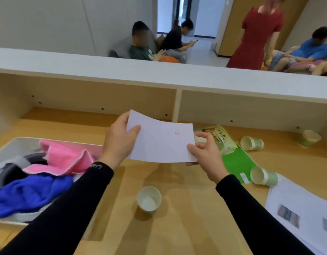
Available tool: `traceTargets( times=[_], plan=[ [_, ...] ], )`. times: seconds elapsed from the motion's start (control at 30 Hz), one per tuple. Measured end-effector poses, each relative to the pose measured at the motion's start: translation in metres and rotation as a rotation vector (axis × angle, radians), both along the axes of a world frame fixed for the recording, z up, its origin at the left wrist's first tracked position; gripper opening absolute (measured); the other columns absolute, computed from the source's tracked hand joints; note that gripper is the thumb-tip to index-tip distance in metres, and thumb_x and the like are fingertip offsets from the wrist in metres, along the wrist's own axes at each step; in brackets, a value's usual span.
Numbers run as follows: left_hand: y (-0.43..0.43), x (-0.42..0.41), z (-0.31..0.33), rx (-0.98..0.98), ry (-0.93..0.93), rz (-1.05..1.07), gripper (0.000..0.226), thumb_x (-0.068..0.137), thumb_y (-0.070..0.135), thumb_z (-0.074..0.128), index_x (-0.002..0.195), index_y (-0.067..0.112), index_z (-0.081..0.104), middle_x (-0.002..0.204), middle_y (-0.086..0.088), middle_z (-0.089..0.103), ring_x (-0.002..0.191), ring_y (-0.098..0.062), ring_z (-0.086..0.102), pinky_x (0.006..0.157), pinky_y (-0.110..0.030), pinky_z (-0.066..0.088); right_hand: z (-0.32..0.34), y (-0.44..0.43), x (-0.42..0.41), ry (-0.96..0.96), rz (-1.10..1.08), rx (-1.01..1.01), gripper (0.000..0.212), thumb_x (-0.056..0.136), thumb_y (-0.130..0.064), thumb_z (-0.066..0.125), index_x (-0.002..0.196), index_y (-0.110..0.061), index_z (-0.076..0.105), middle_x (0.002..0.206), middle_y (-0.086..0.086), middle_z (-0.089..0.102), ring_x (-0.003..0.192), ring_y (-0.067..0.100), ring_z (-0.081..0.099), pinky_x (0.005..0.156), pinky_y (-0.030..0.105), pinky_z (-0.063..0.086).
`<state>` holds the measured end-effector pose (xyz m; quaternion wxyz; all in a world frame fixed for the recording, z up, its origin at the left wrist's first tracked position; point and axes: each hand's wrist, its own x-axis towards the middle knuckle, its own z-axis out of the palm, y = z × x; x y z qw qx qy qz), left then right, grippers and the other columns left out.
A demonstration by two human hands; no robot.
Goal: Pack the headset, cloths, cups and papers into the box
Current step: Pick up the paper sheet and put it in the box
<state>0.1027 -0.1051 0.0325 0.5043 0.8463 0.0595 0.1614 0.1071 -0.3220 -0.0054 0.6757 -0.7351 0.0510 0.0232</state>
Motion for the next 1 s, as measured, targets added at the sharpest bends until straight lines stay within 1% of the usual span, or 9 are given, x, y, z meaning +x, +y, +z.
traceTargets(
  times=[0.13,0.23,0.4,0.47,0.6,0.7,0.8,0.87,1.0],
  plan=[
    [0.071,-0.014,0.021,0.047,-0.052,0.096,0.033,0.090,0.008,0.051,0.121,0.019,0.057,0.103,0.012,0.059,0.095,-0.012,0.056,0.069,-0.018,0.042,0.014,0.073,0.003,-0.068,0.199,-0.050,0.019,0.086,-0.007,0.057,0.096,-0.023,0.054,0.094,0.002,0.063,0.071,0.013,0.062,0.050,0.025,0.052],
    [0.126,-0.029,0.028,0.104,-0.051,0.211,0.035,0.088,0.006,0.051,0.121,0.016,0.060,0.103,0.008,0.061,0.094,-0.015,0.056,0.075,-0.024,0.040,0.022,0.127,0.004,-0.138,0.296,-0.137,0.020,0.085,-0.013,0.060,0.091,-0.032,0.060,0.092,-0.008,0.060,0.081,0.009,0.057,0.063,0.022,0.046],
    [0.204,-0.059,0.032,0.157,-0.046,0.378,0.034,0.085,0.007,0.056,0.118,0.014,0.062,0.098,0.004,0.064,0.089,-0.017,0.059,0.076,-0.026,0.041,0.034,0.205,0.000,-0.191,0.420,-0.165,0.020,0.083,-0.011,0.061,0.097,-0.026,0.064,0.071,-0.007,0.052,0.064,0.016,0.047,0.059,0.025,0.041],
    [0.226,-0.069,0.030,0.176,-0.037,0.417,0.035,0.085,0.007,0.056,0.118,0.014,0.062,0.099,0.000,0.066,0.089,-0.019,0.060,0.077,-0.026,0.042,0.035,0.228,-0.004,-0.184,0.488,-0.202,0.020,0.082,-0.009,0.061,0.100,-0.018,0.065,0.072,-0.003,0.055,0.059,0.016,0.050,0.058,0.025,0.044],
    [0.255,-0.077,0.022,0.203,-0.010,0.498,0.038,0.086,0.009,0.053,0.122,0.016,0.059,0.103,0.000,0.066,0.086,-0.016,0.054,0.074,-0.024,0.037,0.024,0.254,-0.012,-0.135,0.580,-0.225,0.015,0.081,-0.006,0.064,0.087,-0.020,0.064,0.075,0.003,0.060,0.045,0.004,0.052,0.047,0.016,0.043],
    [0.266,-0.071,0.008,0.237,0.086,0.478,0.043,0.087,0.010,0.053,0.130,0.016,0.051,0.110,-0.001,0.063,0.094,-0.023,0.055,0.076,-0.027,0.037,0.013,0.262,-0.012,-0.110,0.592,-0.309,0.012,0.084,-0.009,0.061,0.090,-0.018,0.064,0.076,0.002,0.058,0.050,0.006,0.056,0.050,0.015,0.043],
    [0.264,-0.061,-0.007,0.504,0.242,0.436,0.055,0.085,0.013,0.057,0.137,0.012,0.040,0.136,-0.013,0.049,0.124,-0.034,0.042,0.099,-0.040,0.035,0.009,0.260,-0.014,-0.084,0.579,-0.428,0.015,0.087,-0.016,0.056,0.097,-0.021,0.065,0.072,-0.006,0.059,0.050,0.002,0.060,0.050,0.015,0.045],
    [0.254,-0.056,-0.011,0.563,0.214,0.411,0.055,0.085,0.013,0.058,0.137,0.009,0.041,0.142,-0.014,0.041,0.130,-0.033,0.033,0.107,-0.041,0.029,0.010,0.251,-0.010,-0.183,0.487,-0.576,0.016,0.087,-0.024,0.055,0.096,-0.027,0.068,0.073,-0.014,0.059,0.061,0.003,0.058,0.055,0.020,0.044],
    [0.228,-0.043,-0.003,0.542,0.076,0.307,0.037,0.087,0.015,0.057,0.123,0.011,0.056,0.133,-0.008,0.051,0.127,-0.025,0.039,0.105,-0.034,0.031,0.012,0.227,0.001,-0.171,0.366,-0.567,0.011,0.088,-0.029,0.055,0.089,-0.029,0.065,0.082,-0.015,0.060,0.075,0.005,0.057,0.059,0.020,0.042]
  ],
)
